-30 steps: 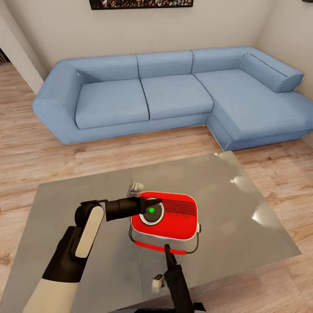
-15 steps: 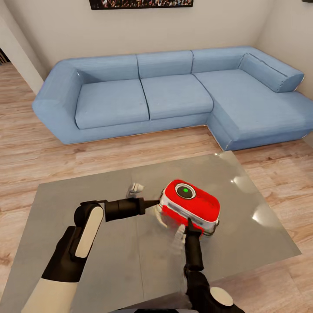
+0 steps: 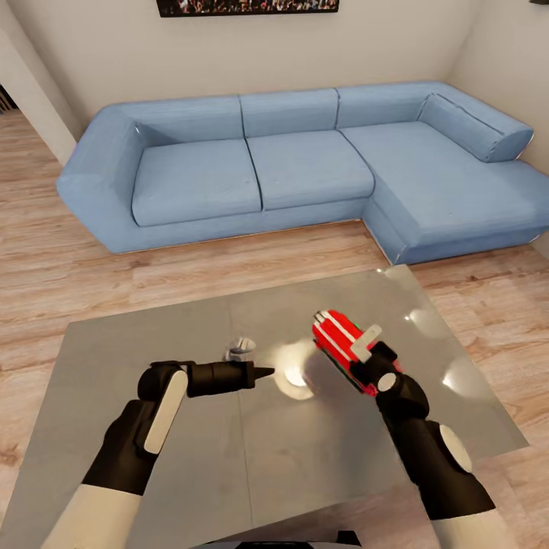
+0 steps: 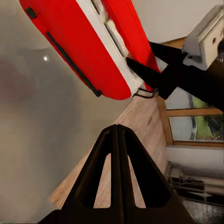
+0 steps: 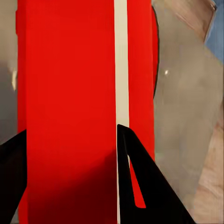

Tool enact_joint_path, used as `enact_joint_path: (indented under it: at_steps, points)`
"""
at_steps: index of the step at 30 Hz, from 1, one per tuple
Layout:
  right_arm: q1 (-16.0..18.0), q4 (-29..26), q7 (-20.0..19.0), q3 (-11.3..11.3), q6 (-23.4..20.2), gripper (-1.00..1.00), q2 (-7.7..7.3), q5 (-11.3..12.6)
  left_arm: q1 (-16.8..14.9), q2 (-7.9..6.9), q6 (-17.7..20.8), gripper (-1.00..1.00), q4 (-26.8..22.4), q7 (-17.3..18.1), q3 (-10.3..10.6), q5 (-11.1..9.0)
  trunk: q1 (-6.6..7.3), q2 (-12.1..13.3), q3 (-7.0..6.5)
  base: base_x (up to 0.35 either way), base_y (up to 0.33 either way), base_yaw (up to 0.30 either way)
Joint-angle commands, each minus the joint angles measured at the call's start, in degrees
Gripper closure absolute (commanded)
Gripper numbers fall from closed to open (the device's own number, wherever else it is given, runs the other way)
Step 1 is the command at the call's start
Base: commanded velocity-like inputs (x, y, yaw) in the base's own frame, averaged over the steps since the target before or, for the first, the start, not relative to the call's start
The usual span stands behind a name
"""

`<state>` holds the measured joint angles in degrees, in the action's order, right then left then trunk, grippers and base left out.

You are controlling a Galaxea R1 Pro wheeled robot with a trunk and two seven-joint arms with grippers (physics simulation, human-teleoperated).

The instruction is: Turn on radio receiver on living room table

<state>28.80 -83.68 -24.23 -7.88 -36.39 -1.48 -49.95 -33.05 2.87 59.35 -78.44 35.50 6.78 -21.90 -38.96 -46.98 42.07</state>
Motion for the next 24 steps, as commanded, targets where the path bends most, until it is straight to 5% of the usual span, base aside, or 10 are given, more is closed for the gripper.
enact_joint_path:
  at_steps: [1, 5, 8, 14, 19, 24]
  points:
    - [1.49, -0.01, -5.39, 1.96, -1.25, 1.00, 0.51, 0.64, 0.01, 0.01, -0.03, 1.00, 0.34, -0.04, -0.01, 0.45, 0.00, 0.00, 0.00, 0.000, 0.000, 0.000]
    - [5.35, 0.01, -17.92, 5.94, -5.48, 1.00, 0.95, 6.85, 0.01, 0.03, -0.13, 1.00, 1.31, -0.07, -0.01, 1.04, 0.00, 0.00, 0.00, 0.000, 0.000, 0.000]
    - [7.24, -0.44, -21.70, 7.55, -7.74, 1.00, 1.03, 10.71, -0.01, -0.03, -0.18, 1.00, 2.28, -0.06, -0.01, 2.36, 0.00, 0.00, 0.00, 0.000, 0.000, 0.000]
    - [7.91, -1.01, -23.13, 8.15, -8.76, 1.00, 2.39, 12.76, 0.00, 0.08, -0.29, 1.00, 4.94, 0.10, -0.06, 7.64, 0.00, 0.00, 0.00, 0.000, 0.000, 0.000]
    - [7.93, -0.45, -22.48, 8.34, -8.79, 1.00, 4.28, 12.80, 0.00, -0.09, -0.29, 1.00, 4.96, 0.35, -0.05, 8.02, 0.00, 0.00, 0.00, 0.000, 0.000, 0.000]
    - [7.94, 0.03, -20.32, 8.32, -8.77, 1.00, 4.51, 12.66, 0.00, -0.26, -0.27, 1.00, 4.86, 0.50, -0.14, 8.07, 0.00, 0.00, 0.00, 0.000, 0.000, 0.000]
